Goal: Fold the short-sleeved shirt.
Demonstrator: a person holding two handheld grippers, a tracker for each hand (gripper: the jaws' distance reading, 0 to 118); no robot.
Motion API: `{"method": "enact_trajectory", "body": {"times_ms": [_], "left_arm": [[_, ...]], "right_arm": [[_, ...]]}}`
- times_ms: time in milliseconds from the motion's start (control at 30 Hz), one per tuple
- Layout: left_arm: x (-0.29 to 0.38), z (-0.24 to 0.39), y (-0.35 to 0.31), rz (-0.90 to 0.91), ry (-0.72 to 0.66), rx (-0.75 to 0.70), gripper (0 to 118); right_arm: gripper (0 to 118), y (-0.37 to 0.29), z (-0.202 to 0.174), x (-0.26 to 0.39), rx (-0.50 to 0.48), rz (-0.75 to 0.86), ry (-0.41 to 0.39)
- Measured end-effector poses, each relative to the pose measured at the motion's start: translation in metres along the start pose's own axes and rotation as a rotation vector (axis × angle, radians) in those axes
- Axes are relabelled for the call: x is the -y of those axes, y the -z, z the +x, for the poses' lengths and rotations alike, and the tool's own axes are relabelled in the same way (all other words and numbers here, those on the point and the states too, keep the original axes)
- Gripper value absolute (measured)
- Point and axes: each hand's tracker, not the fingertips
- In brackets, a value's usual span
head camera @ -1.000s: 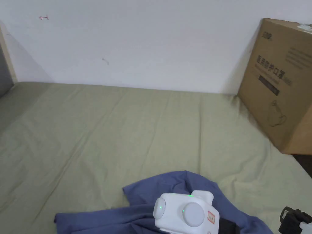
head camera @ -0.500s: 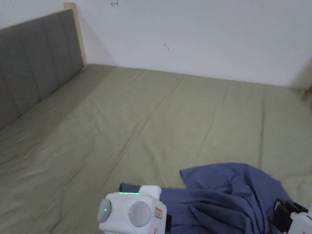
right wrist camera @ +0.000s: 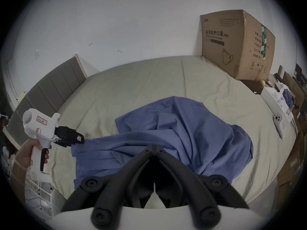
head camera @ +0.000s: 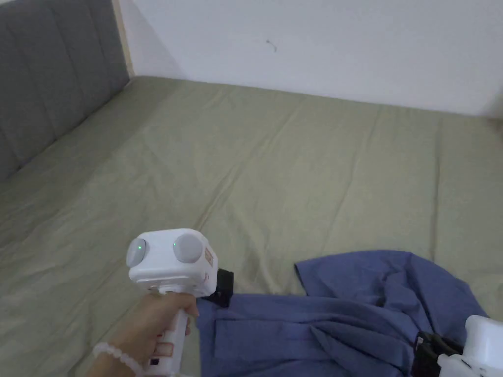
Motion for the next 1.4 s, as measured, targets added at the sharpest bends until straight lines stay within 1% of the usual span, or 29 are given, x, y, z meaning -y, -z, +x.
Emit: {"method": "enact_trajectory", "body": {"times_ms": [33, 67, 100, 167, 233, 367, 400, 533, 567, 600, 633, 667, 700, 767, 833, 900, 933, 967, 1000, 1033, 1067, 1100, 1133, 1167, 1200, 1233, 1267, 1333, 1400], "left_arm": [[0.008, 0.005, 0.006, 0.029, 0.051, -0.083, 50], [0.010, 0.006, 0.006, 0.084, 0.087, -0.064, 47], [0.008, 0.008, 0.002, 0.089, 0.092, -0.072, 39], [0.013, 0.011, -0.010, 0.128, 0.025, -0.071, 5], [0.013, 0.006, -0.011, 0.123, -0.020, -0.014, 5], [0.021, 0.009, -0.027, 0.153, 0.019, -0.013, 5], [0.023, 0.011, -0.031, 0.167, 0.032, 0.005, 5], [0.028, 0.017, -0.052, 0.211, 0.061, 0.071, 5], [0.029, 0.018, -0.057, 0.228, 0.067, 0.072, 5], [0.030, 0.019, -0.062, 0.240, 0.076, 0.072, 5], [0.031, 0.019, -0.067, 0.248, 0.080, 0.079, 5], [0.030, 0.019, -0.068, 0.257, 0.085, 0.087, 5], [0.030, 0.019, -0.071, 0.259, 0.085, 0.090, 5], [0.031, 0.017, -0.074, 0.265, 0.092, 0.098, 5], [0.028, 0.016, -0.071, 0.262, 0.090, 0.092, 5], [0.025, 0.012, -0.065, 0.253, 0.073, 0.091, 5], [0.022, 0.011, -0.059, 0.247, 0.057, 0.094, 5], [0.020, 0.011, -0.056, 0.238, 0.043, 0.094, 5], [0.020, 0.011, -0.052, 0.231, 0.034, 0.086, 5], [0.020, 0.012, -0.050, 0.227, 0.035, 0.076, 5], [0.019, 0.014, -0.048, 0.224, 0.040, 0.073, 5], [0.020, 0.014, -0.048, 0.226, 0.046, 0.074, 5], [0.019, 0.015, -0.048, 0.225, 0.052, 0.077, 5], [0.019, 0.015, -0.049, 0.226, 0.053, 0.078, 5], [0.018, 0.015, -0.049, 0.228, 0.052, 0.078, 5], [0.018, 0.015, -0.052, 0.233, 0.046, 0.079, 5], [0.018, 0.015, -0.055, 0.238, 0.040, 0.084, 5], [0.017, 0.016, -0.062, 0.241, 0.041, 0.088, 5], [0.015, 0.019, -0.070, 0.247, 0.072, 0.074, 5]], "right_arm": [[0, 0.001, 0.003, 0.001, 0.004, -0.005, 0.004], [0, 0.002, 0.005, 0.002, 0.007, -0.009, 0.006], [0, 0.004, 0.009, 0.003, 0.013, -0.015, 0.010], [0, 0.007, 0.014, 0.004, 0.028, -0.026, 0.020], [0, 0.007, 0.019, 0.003, 0.029, -0.034, 0.042], [0, 0.013, 0.033, -0.016, -0.010, -0.041, 0.039], [0, 0.018, 0.037, -0.027, -0.057, -0.046, 0.014], [0, 0.059, 0.048, -0.088, -0.107, -0.082, -0.124], [9, 0.072, 0.049, -0.103, -0.108, -0.091, -0.164], [30, 0.088, 0.047, -0.118, -0.053, -0.098, -0.210], [60, 0.107, 0.045, -0.133, -0.019, -0.107, -0.261], [97, 0.127, 0.044, -0.145, -0.015, -0.131, -0.309], [105, 0.144, 0.042, -0.155, -0.003, -0.151, -0.355], [101, 0.183, 0.037, -0.169, -0.007, -0.225, -0.452], [101, 0.223, 0.030, -0.174, 0.025, -0.306, -0.499], [100, 0.262, 0.026, -0.167, 0.004, -0.355, -0.524], [96, 0.282, 0.025, -0.158, -0.025, -0.395, -0.545], [85, 0.297, 0.025, -0.147, -0.025, -0.462, -0.586], [86, 0.313, 0.028, -0.132, -0.025, -0.529, -0.616], [85, 0.308, 0.031, -0.132, -0.010, -0.400, -0.513], [77, 0.303, 0.031, -0.146, -0.021, -0.469, -0.412], [64, 0.296, 0.031, -0.150, -0.031, -0.452, -0.423], [48, 0.289, 0.031, -0.150, -0.046, -0.451, -0.501], [10, 0.284, 0.030, -0.148, -0.011, -0.434, -0.552], [2, 0.283, 0.027, -0.145, 0.059, -0.410, -0.600], [2, 0.284, 0.027, -0.141, 0.081, -0.410, -0.622], [2, 0.287, 0.029, -0.137, 0.032, -0.429, -0.585], [2, 0.283, 0.030, -0.139, 0.057, -0.415, -0.542], [2, 0.277, 0.035, -0.151, 0.044, -0.424, -0.462]]}}
